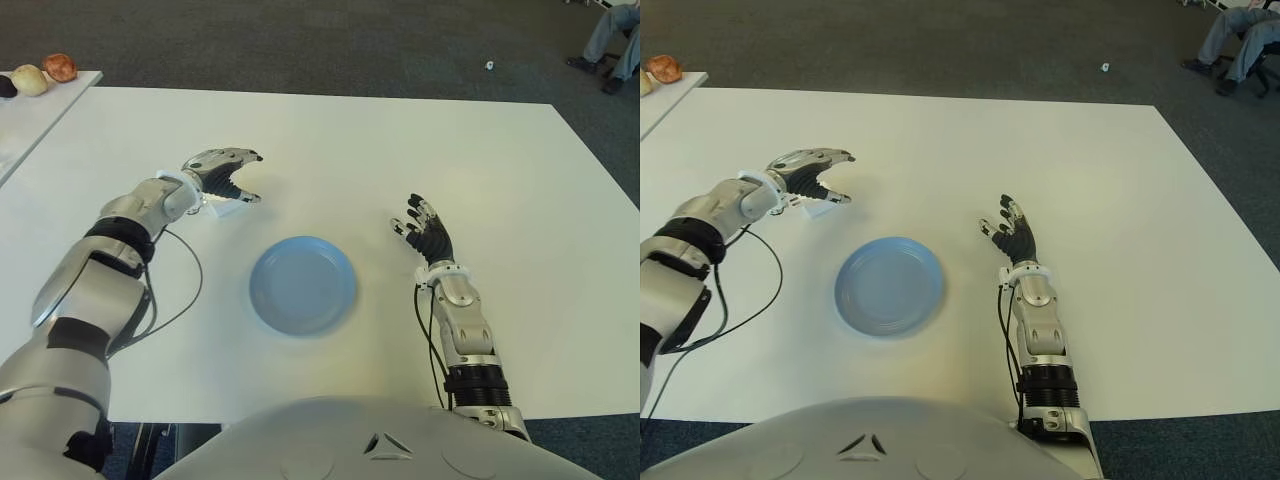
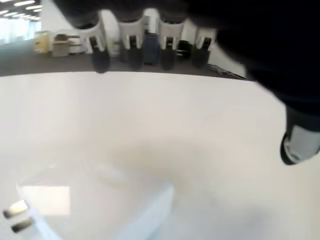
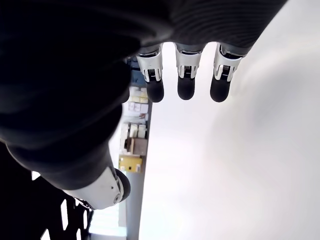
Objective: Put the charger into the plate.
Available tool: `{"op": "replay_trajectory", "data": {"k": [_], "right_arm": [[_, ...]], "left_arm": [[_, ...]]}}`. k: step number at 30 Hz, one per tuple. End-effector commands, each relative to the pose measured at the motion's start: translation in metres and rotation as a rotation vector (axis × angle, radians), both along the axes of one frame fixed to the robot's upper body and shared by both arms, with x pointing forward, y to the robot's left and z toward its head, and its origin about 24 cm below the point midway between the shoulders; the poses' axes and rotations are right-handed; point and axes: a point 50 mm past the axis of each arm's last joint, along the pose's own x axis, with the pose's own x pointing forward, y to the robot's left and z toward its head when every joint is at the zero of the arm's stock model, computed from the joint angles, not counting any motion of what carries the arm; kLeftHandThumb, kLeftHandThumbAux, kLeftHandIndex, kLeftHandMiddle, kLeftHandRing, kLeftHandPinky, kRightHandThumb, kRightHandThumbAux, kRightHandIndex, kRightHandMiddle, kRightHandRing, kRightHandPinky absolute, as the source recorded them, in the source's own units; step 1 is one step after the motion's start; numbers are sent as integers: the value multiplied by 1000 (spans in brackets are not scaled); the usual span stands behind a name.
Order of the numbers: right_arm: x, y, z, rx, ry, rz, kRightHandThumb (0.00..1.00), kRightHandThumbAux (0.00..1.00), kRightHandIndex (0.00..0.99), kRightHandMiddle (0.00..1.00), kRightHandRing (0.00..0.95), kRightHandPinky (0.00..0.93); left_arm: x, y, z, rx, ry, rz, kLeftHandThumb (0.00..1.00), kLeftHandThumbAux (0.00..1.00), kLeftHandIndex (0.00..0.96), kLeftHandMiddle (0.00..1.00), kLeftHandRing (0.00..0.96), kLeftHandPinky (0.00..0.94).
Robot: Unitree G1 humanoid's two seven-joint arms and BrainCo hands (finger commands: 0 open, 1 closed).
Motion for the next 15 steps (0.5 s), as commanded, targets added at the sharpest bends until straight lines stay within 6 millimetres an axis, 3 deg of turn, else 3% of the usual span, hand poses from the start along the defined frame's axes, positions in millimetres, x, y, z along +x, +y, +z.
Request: {"op": "replay_trajectory", "data": {"k": [1, 7, 15], "right_arm": [[4, 1, 0, -11, -15, -21, 52, 821, 0, 26, 21, 62], [6, 6, 0, -52, -27, -48, 53, 820, 0, 24, 23, 60], [6, 8, 1, -48, -25, -58, 55, 814, 0, 27, 25, 62]], "left_arm": [[7, -15, -11, -60, 22, 151, 301, 417, 0, 0, 0, 51], [6, -23, -21, -118, 27, 270, 267, 379, 0, 0, 0, 50], [4, -28, -25, -112, 11, 272, 236, 335, 0, 0, 0, 37]]}}
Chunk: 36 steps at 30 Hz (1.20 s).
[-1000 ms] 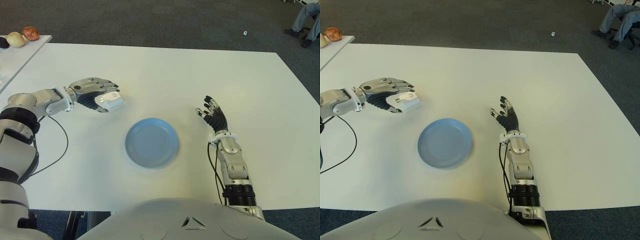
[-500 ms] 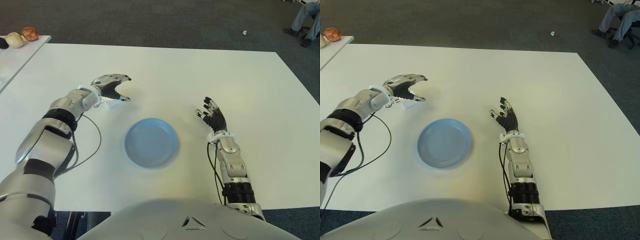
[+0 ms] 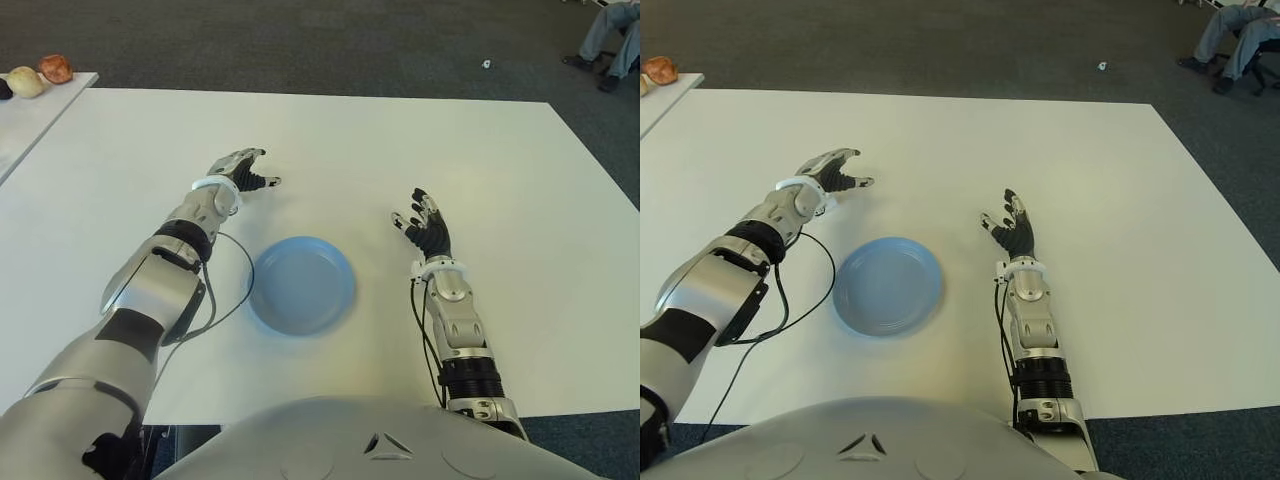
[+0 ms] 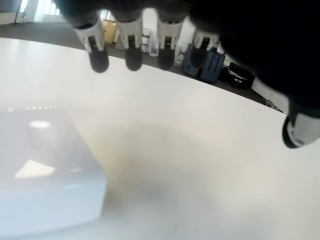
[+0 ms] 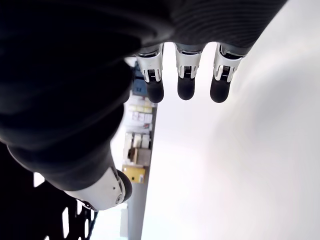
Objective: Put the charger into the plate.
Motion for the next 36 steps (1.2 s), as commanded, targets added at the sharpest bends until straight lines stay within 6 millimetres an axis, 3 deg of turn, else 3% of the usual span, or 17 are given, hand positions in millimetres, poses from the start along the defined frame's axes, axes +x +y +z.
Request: {"op": "replay_trajectory", "data": {"k": [1, 14, 36], "right_arm": [[1, 3, -1, 4, 8, -1, 55, 815, 0, 30, 27, 63], [-1, 1, -2, -5, 12, -12, 56, 811, 0, 36, 32, 64], [-1, -2, -5, -6, 24, -1, 89, 796, 0, 35, 36, 71]], "left_arm": [[-3, 3, -5, 21, -4, 17, 236, 328, 0, 0, 0, 36], [-5, 1, -7, 41, -23, 9, 251, 285, 0, 0, 0, 37], [-6, 12, 0, 161, -51, -94, 167, 335, 0, 0, 0, 6]]}}
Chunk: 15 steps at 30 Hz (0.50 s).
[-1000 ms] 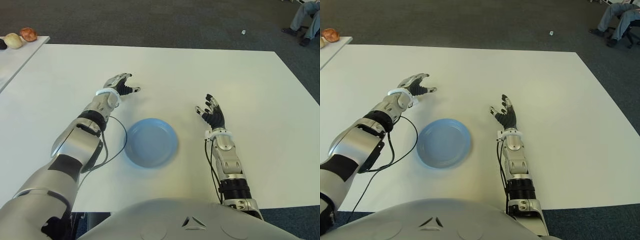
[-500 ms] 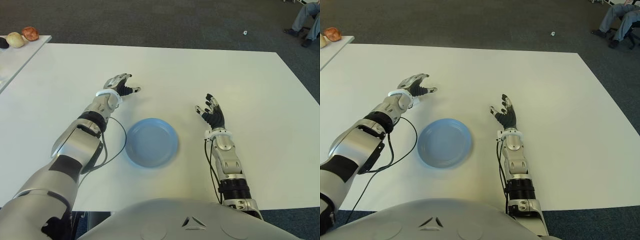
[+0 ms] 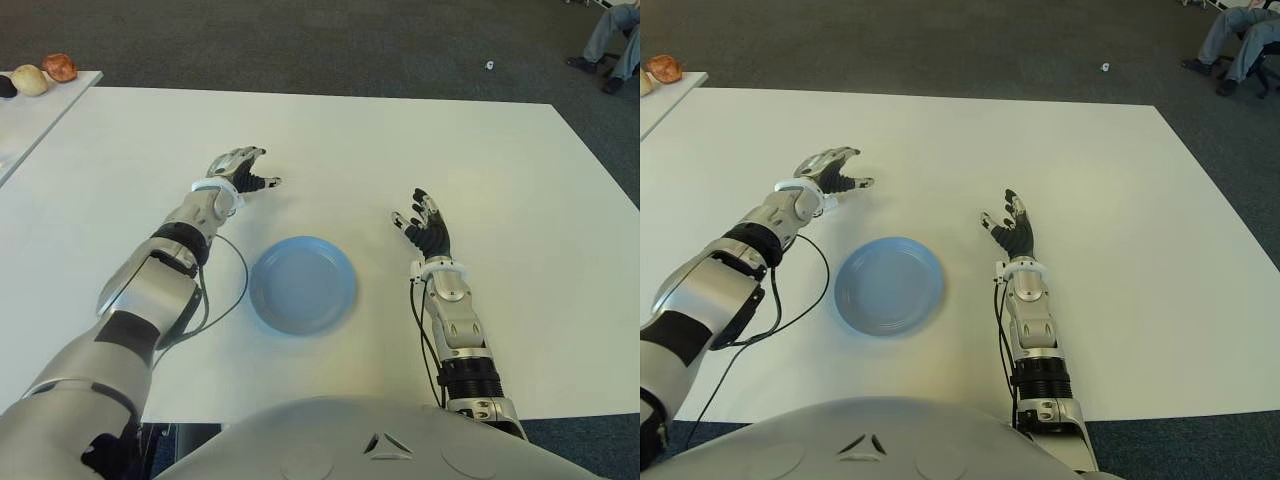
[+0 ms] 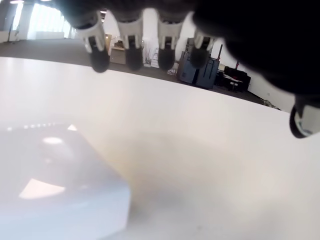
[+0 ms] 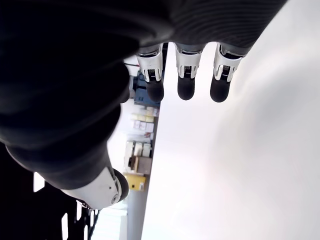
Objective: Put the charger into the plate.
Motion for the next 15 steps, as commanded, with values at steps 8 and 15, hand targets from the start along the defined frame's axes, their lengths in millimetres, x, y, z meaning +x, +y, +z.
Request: {"op": "replay_trajectory", "data": {"k": [8, 15], "right_arm": [[0, -1, -4, -5, 20, 13, 85, 798, 0, 32, 32, 63], [0, -3, -4, -5, 18, 20, 86, 802, 0, 33, 32, 68]], "left_arm": [[-5, 24, 4, 81, -13, -33, 190, 352, 0, 0, 0, 6], [-8, 31, 3, 82, -23, -23, 193, 354, 0, 0, 0, 7]]}}
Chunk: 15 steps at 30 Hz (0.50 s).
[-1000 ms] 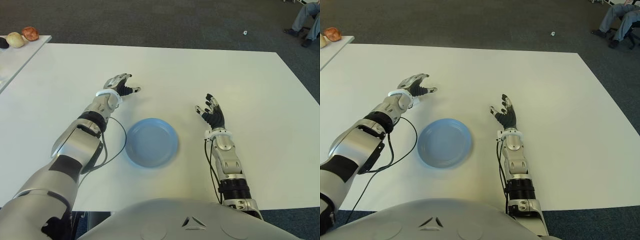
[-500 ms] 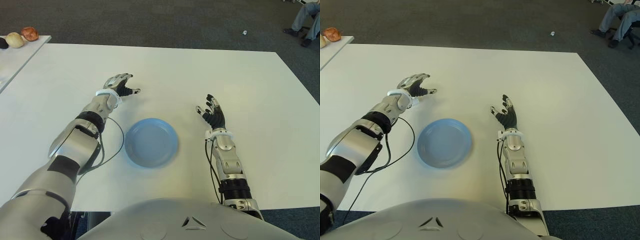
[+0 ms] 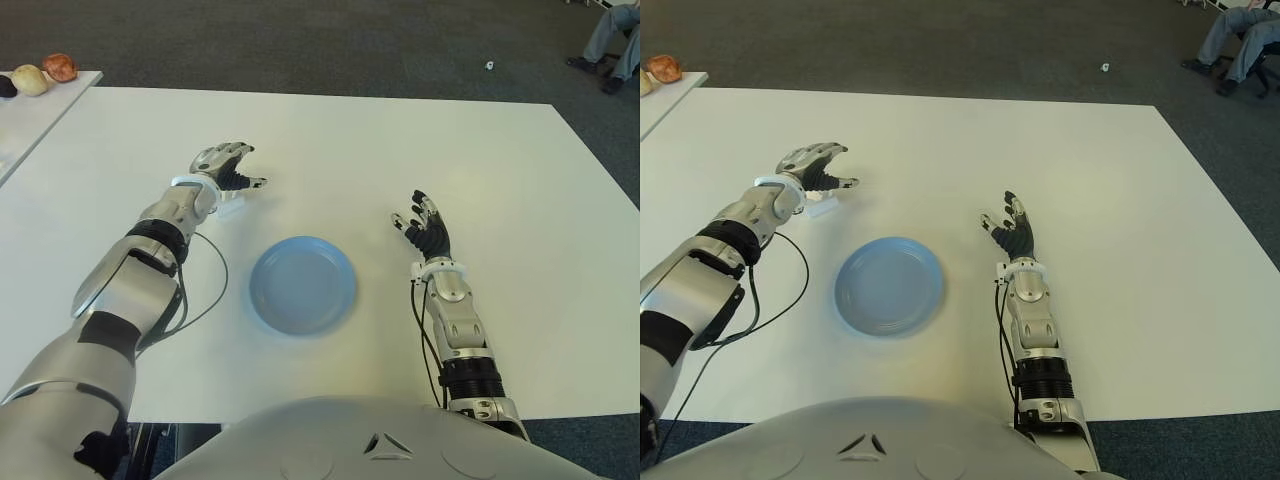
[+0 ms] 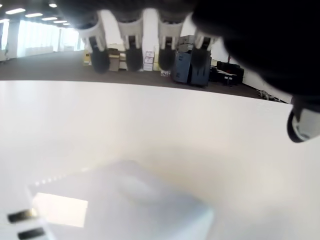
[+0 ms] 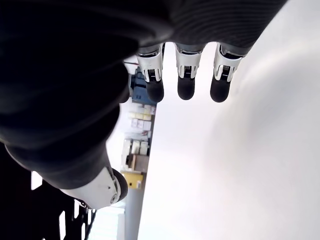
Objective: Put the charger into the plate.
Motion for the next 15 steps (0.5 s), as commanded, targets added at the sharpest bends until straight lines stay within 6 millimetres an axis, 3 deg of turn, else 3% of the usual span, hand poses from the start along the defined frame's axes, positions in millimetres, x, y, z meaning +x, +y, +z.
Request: {"op": "replay_trajectory", "data": {"k": [1, 15], "right_arm": [[1, 0, -2, 3, 5, 9, 85, 804, 0, 34, 33, 70], [0, -2, -1, 20, -4, 7, 76, 808, 0, 37, 39, 75]], "left_arm": [[-7, 5, -9, 10, 12, 4, 192, 354, 0, 0, 0, 6], [-13, 15, -16, 13, 25, 50, 176, 352, 0, 0, 0, 0]]}}
